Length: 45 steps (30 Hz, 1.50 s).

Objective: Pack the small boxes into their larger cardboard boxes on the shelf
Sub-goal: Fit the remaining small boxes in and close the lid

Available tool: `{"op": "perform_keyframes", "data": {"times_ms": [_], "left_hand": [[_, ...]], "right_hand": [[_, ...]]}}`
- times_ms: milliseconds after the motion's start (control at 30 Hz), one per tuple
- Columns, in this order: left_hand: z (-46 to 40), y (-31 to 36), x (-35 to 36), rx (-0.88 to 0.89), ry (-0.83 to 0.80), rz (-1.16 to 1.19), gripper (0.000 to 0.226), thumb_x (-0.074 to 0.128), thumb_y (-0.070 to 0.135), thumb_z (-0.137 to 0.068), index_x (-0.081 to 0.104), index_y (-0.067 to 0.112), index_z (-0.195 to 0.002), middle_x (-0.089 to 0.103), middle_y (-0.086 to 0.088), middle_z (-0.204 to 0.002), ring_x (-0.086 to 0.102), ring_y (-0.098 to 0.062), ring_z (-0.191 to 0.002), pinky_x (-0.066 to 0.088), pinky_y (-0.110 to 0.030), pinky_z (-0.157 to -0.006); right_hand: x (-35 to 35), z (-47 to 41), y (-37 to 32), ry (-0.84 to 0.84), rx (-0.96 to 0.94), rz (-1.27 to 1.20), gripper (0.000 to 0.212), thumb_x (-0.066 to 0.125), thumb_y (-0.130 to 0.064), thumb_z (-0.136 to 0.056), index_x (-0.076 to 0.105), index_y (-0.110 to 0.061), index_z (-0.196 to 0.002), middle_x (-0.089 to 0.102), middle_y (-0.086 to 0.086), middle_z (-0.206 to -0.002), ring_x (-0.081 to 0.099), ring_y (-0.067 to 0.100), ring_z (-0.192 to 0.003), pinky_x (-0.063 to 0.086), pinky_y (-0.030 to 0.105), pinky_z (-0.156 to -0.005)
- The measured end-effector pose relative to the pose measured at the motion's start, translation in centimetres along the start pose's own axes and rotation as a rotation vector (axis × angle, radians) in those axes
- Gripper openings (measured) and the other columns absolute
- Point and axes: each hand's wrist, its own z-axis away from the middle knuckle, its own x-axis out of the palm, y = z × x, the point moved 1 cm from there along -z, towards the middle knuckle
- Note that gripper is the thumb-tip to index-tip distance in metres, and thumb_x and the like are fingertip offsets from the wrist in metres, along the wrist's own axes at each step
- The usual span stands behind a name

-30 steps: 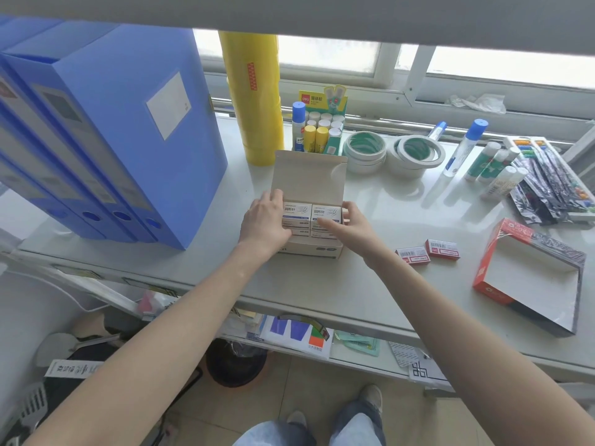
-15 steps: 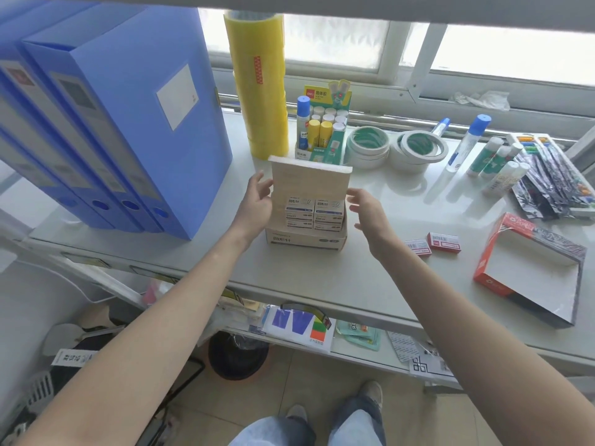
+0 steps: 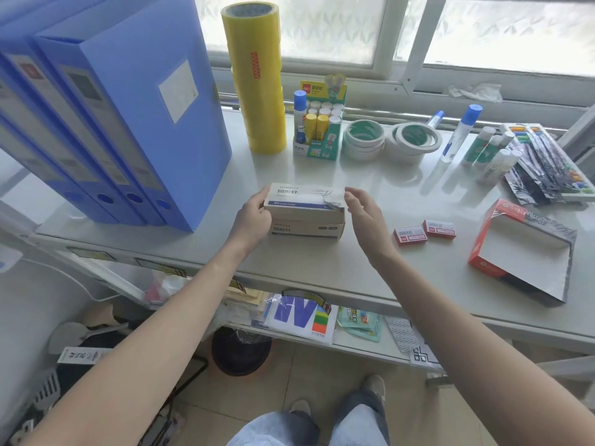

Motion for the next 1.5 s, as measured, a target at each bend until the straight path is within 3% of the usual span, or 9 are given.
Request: {"op": "perform_keyframes", "data": {"times_ms": [133, 333, 467, 700, 1033, 1133, 1233, 1367, 1500], "left_hand": [[0.5, 0.0, 0.4, 0.027, -0.051, -0.064, 0.064, 0.038, 0.006, -0.091, 0.018, 0.019, -0.15, 0.031, 0.001, -0.154, 0.03, -0.016, -0.14, 0.026, -0.031, -0.116], [1.0, -0.2, 1.2, 0.084, -0.105, -0.19, 0.071, 0.041, 0.011, -0.094, 0.003, 0.023, -0.152, 0.013, 0.001, -0.16, 0.021, -0.024, -0.145, 0.021, -0.038, -0.12], [1.0, -0.3, 1.5, 0.167, -0.112, -0.253, 0.06, 0.037, 0.014, -0.096, 0.017, 0.033, -0.15, 0.009, -0.002, -0.161, 0.009, -0.02, -0.148, 0.014, -0.037, -0.119], [0.4, -0.7, 1.5, 0.188, -0.072, -0.274, 0.046, 0.037, 0.026, -0.1, 0.032, 0.033, -0.145, 0.012, -0.007, -0.16, 0.012, -0.023, -0.148, 0.018, -0.041, -0.12], [1.0, -1.5, 1.9, 0.219, -0.084, -0.507, 0.056, 0.048, 0.042, -0.094, 0.029, 0.031, -0.146, -0.004, -0.004, -0.162, 0.012, -0.026, -0.146, 0.019, -0.04, -0.116], [0.7, -1.9, 1.8, 0.251, -0.064, -0.548, 0.054, 0.05, 0.029, -0.095, 0.03, 0.03, -0.146, -0.002, -0.007, -0.162, 0.018, -0.03, -0.145, 0.024, -0.041, -0.115], [0.8, -1.8, 2.1, 0.259, -0.032, -0.47, 0.061, 0.051, 0.022, -0.095, 0.023, 0.027, -0.149, 0.001, -0.01, -0.161, 0.015, -0.029, -0.147, 0.023, -0.039, -0.116], [1.1, -1.8, 2.5, 0.149, 0.056, -0.266, 0.084, 0.062, 0.027, -0.088, 0.007, 0.014, -0.15, 0.027, -0.011, -0.151, 0.027, -0.021, -0.14, 0.026, -0.032, -0.113], [0.9, -1.5, 2.6, 0.075, 0.061, -0.238, 0.06, 0.067, 0.027, -0.083, 0.04, 0.015, -0.135, 0.045, -0.009, -0.128, 0.046, -0.02, -0.12, 0.035, -0.025, -0.096]], "right_hand": [[0.4, 0.8, 0.1, -0.05, -0.069, 0.088, 0.036, 0.051, -0.03, -0.093, 0.054, -0.018, -0.127, 0.052, 0.006, -0.127, 0.054, 0.018, -0.113, 0.042, 0.03, -0.097], [-0.2, 0.4, 0.3, -0.024, -0.125, 0.218, 0.032, 0.057, -0.018, -0.09, 0.06, -0.015, -0.122, 0.056, 0.008, -0.119, 0.057, 0.022, -0.112, 0.043, 0.031, -0.099], [-0.3, 0.0, 0.2, -0.012, -0.152, 0.264, 0.031, 0.057, -0.017, -0.09, 0.061, -0.013, -0.12, 0.057, 0.012, -0.118, 0.057, 0.024, -0.11, 0.042, 0.032, -0.098], [-0.5, -0.2, 0.3, -0.017, -0.175, 0.304, 0.029, 0.057, -0.015, -0.09, 0.062, -0.012, -0.119, 0.057, 0.012, -0.117, 0.057, 0.024, -0.109, 0.042, 0.028, -0.095], [-0.6, 0.3, 0.8, -0.025, -0.149, 0.325, 0.03, 0.055, -0.018, -0.092, 0.063, -0.011, -0.119, 0.056, 0.012, -0.12, 0.055, 0.022, -0.108, 0.031, 0.012, -0.084], [-0.7, 0.5, 0.9, -0.041, -0.13, 0.313, 0.036, 0.06, -0.021, -0.089, 0.06, -0.011, -0.123, 0.055, 0.011, -0.122, 0.052, 0.014, -0.103, 0.029, 0.009, -0.081], [-0.7, 0.7, 1.1, -0.051, -0.122, 0.312, 0.053, 0.066, -0.024, -0.084, 0.05, -0.014, -0.134, 0.052, 0.01, -0.128, 0.056, 0.017, -0.104, 0.035, 0.015, -0.086], [-0.7, 0.7, 1.0, -0.057, -0.049, 0.264, 0.075, 0.068, -0.027, -0.083, 0.029, -0.014, -0.145, 0.047, 0.013, -0.139, 0.057, 0.021, -0.108, 0.04, 0.023, -0.088], [-0.5, 0.5, 1.1, -0.061, 0.033, 0.222, 0.061, 0.066, -0.028, -0.084, 0.041, -0.013, -0.137, 0.055, 0.01, -0.132, 0.06, 0.022, -0.108, 0.039, 0.023, -0.084]]}}
